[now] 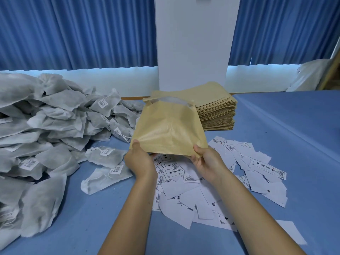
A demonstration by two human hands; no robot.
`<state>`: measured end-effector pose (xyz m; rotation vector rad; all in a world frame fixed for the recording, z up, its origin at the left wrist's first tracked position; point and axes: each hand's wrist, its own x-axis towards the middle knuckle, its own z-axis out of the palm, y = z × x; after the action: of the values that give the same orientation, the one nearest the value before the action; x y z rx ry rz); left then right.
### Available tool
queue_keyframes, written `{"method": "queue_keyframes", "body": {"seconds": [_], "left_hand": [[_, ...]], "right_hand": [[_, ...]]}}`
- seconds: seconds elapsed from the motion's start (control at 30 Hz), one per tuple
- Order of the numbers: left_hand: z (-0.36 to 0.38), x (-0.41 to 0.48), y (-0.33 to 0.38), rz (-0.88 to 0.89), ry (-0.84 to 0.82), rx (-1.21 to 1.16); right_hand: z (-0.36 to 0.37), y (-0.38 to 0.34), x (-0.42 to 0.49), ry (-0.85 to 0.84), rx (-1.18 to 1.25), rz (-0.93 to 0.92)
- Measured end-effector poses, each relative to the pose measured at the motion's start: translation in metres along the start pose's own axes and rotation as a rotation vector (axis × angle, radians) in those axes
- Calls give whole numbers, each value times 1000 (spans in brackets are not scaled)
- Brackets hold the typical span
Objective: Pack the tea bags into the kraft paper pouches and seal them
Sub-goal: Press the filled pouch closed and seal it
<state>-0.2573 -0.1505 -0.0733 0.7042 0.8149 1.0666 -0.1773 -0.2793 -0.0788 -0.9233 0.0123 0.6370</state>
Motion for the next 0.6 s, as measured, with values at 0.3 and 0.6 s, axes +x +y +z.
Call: {"method": "queue_keyframes", "body": {"seconds": [0.3,0.6], "left_hand": [[23,-3,10,-123,-128,89],[107,-81,16,-125,-553,40]], "right_hand": [[10,-26,-4,40,-70,-197],[-25,-96,-36,50,129,-484]]}}
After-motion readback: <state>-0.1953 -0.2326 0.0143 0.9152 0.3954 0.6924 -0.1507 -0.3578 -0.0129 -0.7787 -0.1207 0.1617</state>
